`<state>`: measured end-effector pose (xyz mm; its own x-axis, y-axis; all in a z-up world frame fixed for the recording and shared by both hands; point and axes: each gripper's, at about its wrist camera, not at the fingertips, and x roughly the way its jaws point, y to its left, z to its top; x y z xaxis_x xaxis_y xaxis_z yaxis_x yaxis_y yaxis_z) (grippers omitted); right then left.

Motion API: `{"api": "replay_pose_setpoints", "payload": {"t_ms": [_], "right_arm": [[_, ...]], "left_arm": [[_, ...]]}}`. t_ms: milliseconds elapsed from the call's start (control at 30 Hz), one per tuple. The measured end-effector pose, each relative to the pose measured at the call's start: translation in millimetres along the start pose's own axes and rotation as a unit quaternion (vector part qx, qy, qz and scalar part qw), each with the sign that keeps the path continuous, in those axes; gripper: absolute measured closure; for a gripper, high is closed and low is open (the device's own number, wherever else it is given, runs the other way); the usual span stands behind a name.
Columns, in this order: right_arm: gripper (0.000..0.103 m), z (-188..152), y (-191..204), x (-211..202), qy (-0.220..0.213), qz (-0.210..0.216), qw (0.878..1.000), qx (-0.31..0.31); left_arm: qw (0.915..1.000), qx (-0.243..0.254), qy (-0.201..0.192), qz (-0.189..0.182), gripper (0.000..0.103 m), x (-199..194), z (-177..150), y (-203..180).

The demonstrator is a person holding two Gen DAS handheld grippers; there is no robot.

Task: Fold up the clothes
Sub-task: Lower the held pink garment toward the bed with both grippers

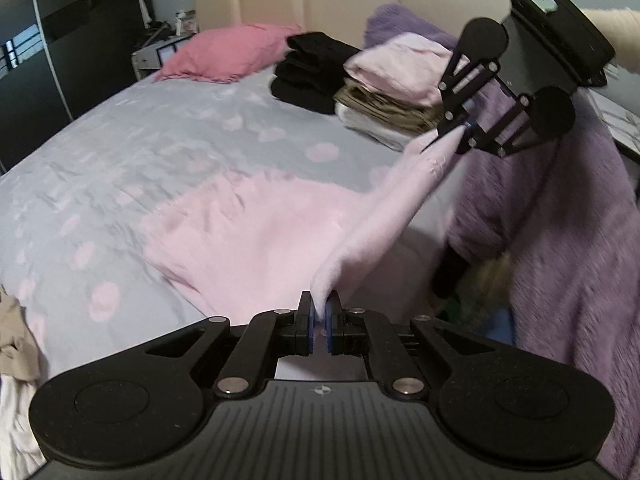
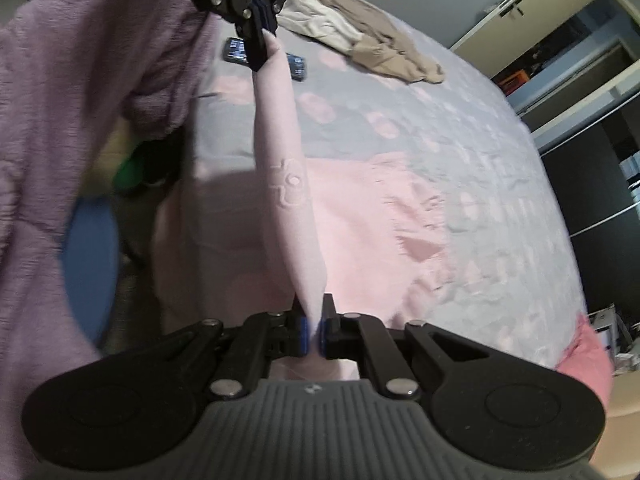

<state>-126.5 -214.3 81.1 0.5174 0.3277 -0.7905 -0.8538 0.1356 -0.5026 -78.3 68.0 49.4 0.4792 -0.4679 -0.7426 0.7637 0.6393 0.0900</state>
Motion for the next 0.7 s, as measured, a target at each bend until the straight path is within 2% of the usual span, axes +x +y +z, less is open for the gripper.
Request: {"api": "replay_pose_setpoints", "payload": {"t_ms": [133, 267, 500, 700], "right_arm": [[0.096, 7.9, -40.0, 14.2, -0.001, -0.023, 1.0, -0.001], [0.096, 11.9, -91.8, 42.0, -0.003, -0.034, 0.999, 0.034], [0.096, 9.7, -166.5, 117.0, 0.006, -0.021, 0.995, 0.096], [0.096, -0.5, -208.5, 195.2, 0.032, 0.019, 0.989, 0.141]], "left_arm": [[0.9996, -0.001, -0.005, 0.027, 0.1, 11.7, 27.7, 31.6], [0.9985, -0.008, -0.01, 0.054, 0.1, 33.9, 55.8, 69.4], [0.9954, -0.05, 0.006, 0.082, 0.1, 101.7, 87.6, 134.8], [0.9912, -0.101, 0.045, 0.072, 0.1, 174.1, 91.5, 183.7]]}}
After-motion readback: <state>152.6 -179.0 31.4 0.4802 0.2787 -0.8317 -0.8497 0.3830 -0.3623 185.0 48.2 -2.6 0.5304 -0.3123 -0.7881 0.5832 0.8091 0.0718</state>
